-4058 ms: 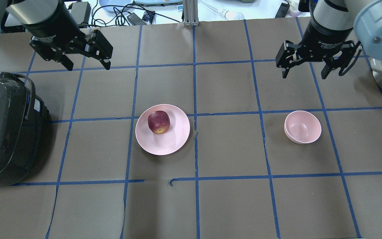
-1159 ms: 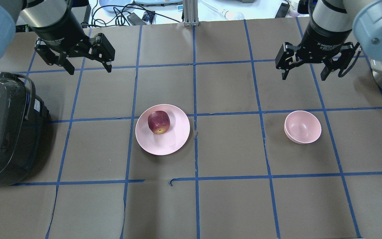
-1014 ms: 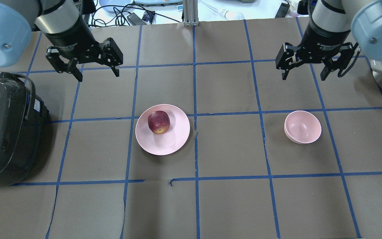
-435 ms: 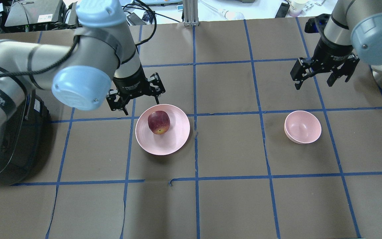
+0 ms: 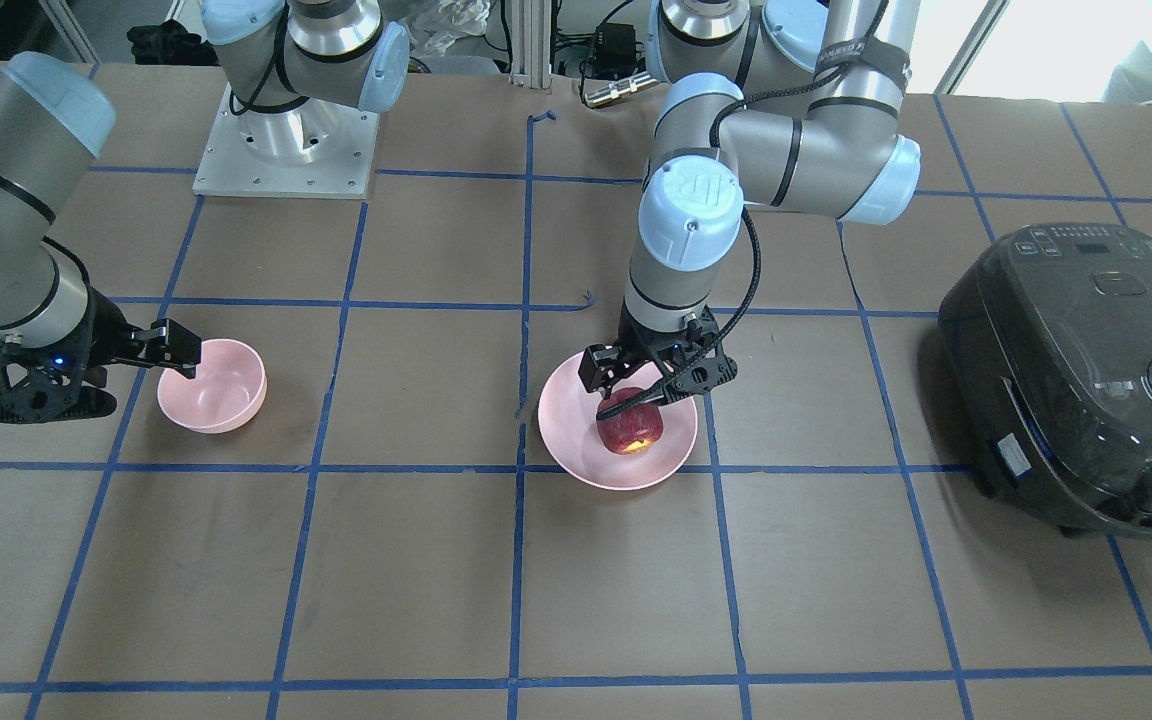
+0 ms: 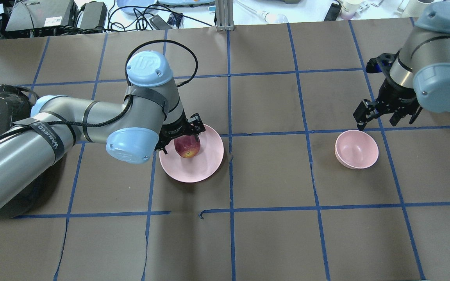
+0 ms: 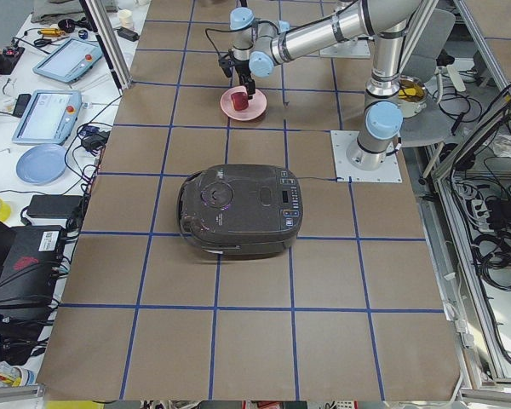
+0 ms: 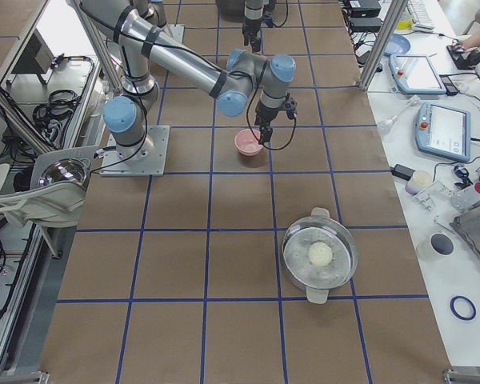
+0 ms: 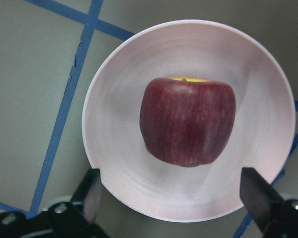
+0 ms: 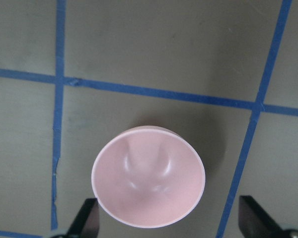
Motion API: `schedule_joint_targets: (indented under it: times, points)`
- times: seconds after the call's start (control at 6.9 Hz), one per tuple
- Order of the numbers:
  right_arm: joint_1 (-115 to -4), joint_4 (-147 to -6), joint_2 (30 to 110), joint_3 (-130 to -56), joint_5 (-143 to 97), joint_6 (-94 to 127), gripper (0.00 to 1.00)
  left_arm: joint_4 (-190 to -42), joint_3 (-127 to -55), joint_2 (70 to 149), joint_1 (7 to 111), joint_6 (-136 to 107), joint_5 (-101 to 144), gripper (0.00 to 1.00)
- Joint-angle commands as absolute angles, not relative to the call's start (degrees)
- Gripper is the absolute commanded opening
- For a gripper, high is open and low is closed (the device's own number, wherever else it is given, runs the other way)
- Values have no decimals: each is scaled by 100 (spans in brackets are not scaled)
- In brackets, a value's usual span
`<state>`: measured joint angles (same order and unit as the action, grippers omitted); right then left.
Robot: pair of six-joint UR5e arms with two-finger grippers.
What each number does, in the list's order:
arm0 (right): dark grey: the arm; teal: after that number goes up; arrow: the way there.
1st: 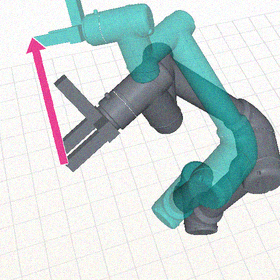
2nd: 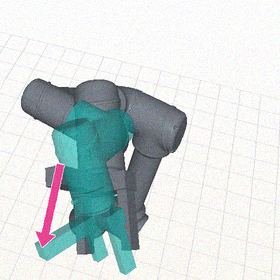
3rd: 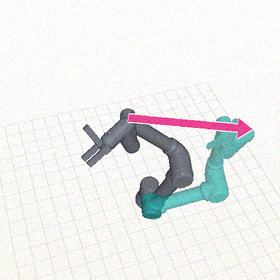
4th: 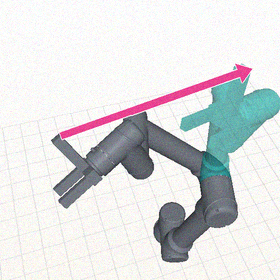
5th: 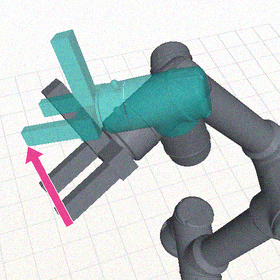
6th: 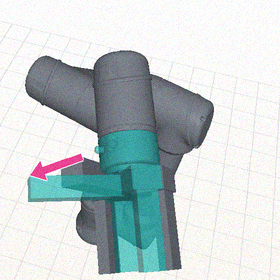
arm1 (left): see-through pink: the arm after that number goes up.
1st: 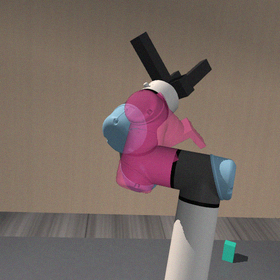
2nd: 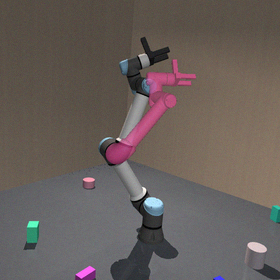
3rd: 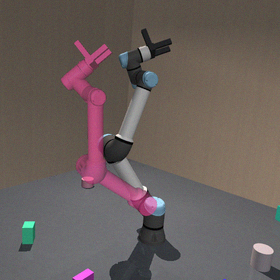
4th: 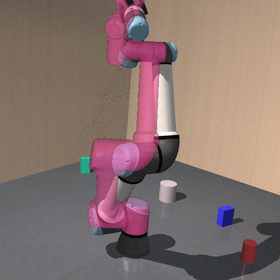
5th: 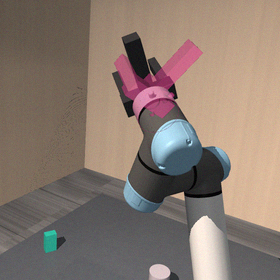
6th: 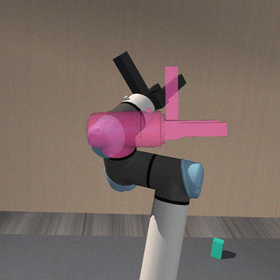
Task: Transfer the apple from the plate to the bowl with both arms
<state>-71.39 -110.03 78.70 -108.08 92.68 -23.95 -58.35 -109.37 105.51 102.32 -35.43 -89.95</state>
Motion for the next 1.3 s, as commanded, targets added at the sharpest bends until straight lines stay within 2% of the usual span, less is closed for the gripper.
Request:
schedule_joint_targets:
  times: [0.0,0.14,0.29,0.43,0.58,0.72,0.87,1.01,1.16]
  points:
    - [-6724,-11617,7595,-11397,9246,-2408,100,-5382,-10978,10923,10248,-3630,-8956,100]
    - [-6724,-11628,7524,-11495,9211,-2382,100,-5100,-10969,11064,10248,-3612,-8956,100]
    - [-6724,-11767,7367,-11496,9202,-2382,96,-5002,-10960,11152,10248,-3621,-8956,100]
    - [-6724,-11769,7278,-11505,9202,-2417,43,-4966,-10960,11188,10248,-3560,-8991,100]
    - [-6724,-11751,7277,-11496,9202,-2417,0,-4896,-10951,11223,10248,-3551,-9017,100]
    - [-6724,-11734,7277,-11496,9211,-2400,0,-4826,-10942,11241,10248,-3542,-9018,67]
    - [-6724,-11707,7277,-11470,9202,-2391,0,-4799,-10916,11233,10248,-3568,-9009,29]
    - [-6724,-11707,7312,-11461,8915,-2391,0,-4799,-10838,11172,10248,-3647,-9000,13]
    - [-6724,-11690,7373,-11426,8608,-2382,0,-4851,-10759,11040,10257,-3656,-8939,7]
